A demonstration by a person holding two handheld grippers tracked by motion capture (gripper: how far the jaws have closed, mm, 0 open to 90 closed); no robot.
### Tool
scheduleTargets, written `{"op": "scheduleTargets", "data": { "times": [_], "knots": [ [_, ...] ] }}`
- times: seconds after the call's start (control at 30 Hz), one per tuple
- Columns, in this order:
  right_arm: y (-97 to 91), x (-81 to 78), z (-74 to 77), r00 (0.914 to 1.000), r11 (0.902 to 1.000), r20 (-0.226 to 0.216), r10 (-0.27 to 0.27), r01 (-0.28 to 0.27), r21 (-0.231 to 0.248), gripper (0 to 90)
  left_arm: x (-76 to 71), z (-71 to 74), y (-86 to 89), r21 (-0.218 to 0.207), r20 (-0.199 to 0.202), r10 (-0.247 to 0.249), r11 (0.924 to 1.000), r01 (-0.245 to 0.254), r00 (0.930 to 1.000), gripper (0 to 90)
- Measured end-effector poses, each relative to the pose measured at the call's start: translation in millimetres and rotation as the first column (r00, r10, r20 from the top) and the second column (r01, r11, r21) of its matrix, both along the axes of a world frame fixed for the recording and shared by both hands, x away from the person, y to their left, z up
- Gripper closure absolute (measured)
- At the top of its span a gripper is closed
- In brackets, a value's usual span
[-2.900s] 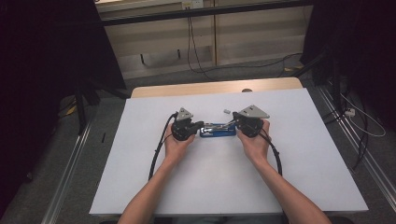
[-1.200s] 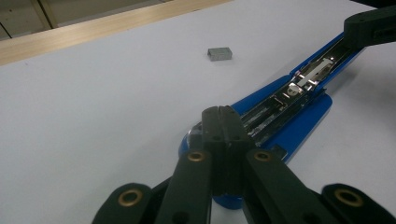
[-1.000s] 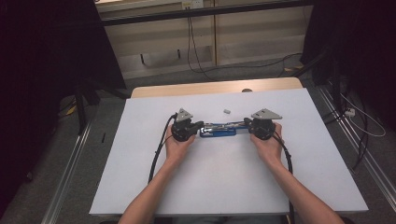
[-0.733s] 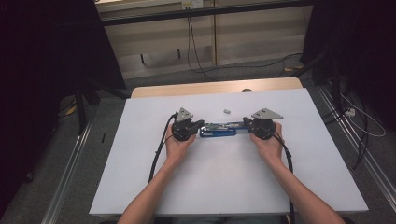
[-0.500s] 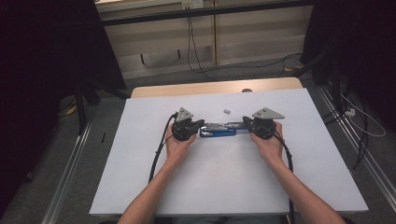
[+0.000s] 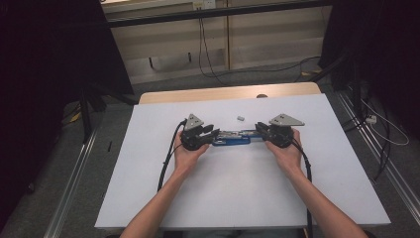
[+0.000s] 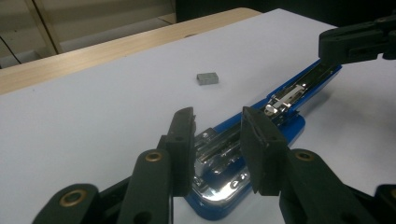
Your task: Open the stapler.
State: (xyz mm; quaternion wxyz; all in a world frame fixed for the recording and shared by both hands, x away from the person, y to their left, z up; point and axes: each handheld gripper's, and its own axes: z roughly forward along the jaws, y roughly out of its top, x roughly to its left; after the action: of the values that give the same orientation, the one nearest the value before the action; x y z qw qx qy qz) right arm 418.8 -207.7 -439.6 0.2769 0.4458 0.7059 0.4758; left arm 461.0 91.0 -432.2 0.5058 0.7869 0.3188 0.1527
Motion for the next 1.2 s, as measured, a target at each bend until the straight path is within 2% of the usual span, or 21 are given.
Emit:
{"op": "scheduleTargets", "data": {
  "times": [0.13, 0.2, 0.33, 0.43, 0.5, 0.6, 0.73, 0.83, 0.9, 1.0, 1.1, 1.2],
  "knots": [
    [-2.6, -0.8, 1.0, 0.9999, 0.9995, -0.012, 0.000, 0.001, 0.033, 74.0, -4.0, -1.9, 4.5, 0.006, 0.010, 0.032, 0.9995, -0.032, 0.9994, 53.4],
    [-3.9, -1.2, 1.5, 0.9999, 0.9995, -0.010, 0.004, -0.003, 0.032, 72.9, -4.7, -1.8, 6.2, 0.015, 0.012, 0.041, 0.9990, -0.041, 0.9991, 47.6],
    [-4.2, -2.7, 2.1, 1.0000, 0.9992, -0.006, 0.007, -0.007, 0.039, 63.4, -7.3, 2.0, 12.2, 0.021, 0.005, 0.057, 0.9981, -0.057, 0.9984, 33.6],
    [-3.9, -3.4, 2.1, 0.9999, 0.9986, -0.013, 0.003, -0.002, 0.052, 47.5, -9.3, 3.9, 17.1, 0.033, -0.008, 0.084, 0.9959, -0.084, 0.9964, 20.4],
    [-3.5, -3.5, 1.7, 0.9998, 0.9989, -0.020, 0.000, 0.001, 0.047, 39.6, -9.7, 4.7, 19.7, 0.008, -0.025, 0.103, 0.9947, -0.103, 0.9944, 12.9],
    [-3.6, -2.9, 1.6, 0.9998, 0.9983, -0.019, 0.006, -0.005, 0.058, 27.4, -11.0, 6.4, 24.5, 0.007, -0.014, 0.079, 0.9969, -0.079, 0.9968, 5.5],
    [-2.4, -2.3, 1.2, 0.9998, 0.9979, -0.016, 0.014, -0.013, 0.063, 16.0, -15.9, 6.5, 30.5, -0.008, -0.017, 0.067, 0.9977, -0.067, 0.9976, 4.7],
    [-1.2, -1.5, 0.7, 0.9997, 0.9985, -0.011, 0.022, -0.021, 0.050, 10.9, -22.0, 7.5, 35.3, 0.016, 0.018, 0.083, 0.9964, -0.084, 0.9964, 4.4],
    [-0.5, -1.8, 1.7, 0.9998, 0.9988, -0.007, 0.018, -0.018, 0.047, 9.6, -25.5, 9.0, 39.8, 0.039, 0.034, 0.098, 0.9943, -0.100, 0.9946, 4.2],
    [-0.7, -2.4, 2.6, 0.9999, 0.9988, -0.003, 0.014, -0.014, 0.047, 7.0, -31.2, 11.0, 48.1, 0.012, 0.029, 0.100, 0.9949, -0.101, 0.9946, 4.3],
    [-1.8, -2.5, 2.3, 0.9999, 0.9987, -0.009, 0.012, -0.012, 0.050, 6.0, -38.2, 11.3, 55.6, 0.017, 0.044, 0.115, 0.9931, -0.116, 0.9924, 4.4],
    [-2.8, -3.2, 3.6, 1.0000, 0.9987, -0.004, 0.002, -0.002, 0.051, 6.6, -44.1, 13.4, 61.7, 0.004, 0.038, 0.129, 0.9916, -0.129, 0.9909, 4.5]
  ]
}}
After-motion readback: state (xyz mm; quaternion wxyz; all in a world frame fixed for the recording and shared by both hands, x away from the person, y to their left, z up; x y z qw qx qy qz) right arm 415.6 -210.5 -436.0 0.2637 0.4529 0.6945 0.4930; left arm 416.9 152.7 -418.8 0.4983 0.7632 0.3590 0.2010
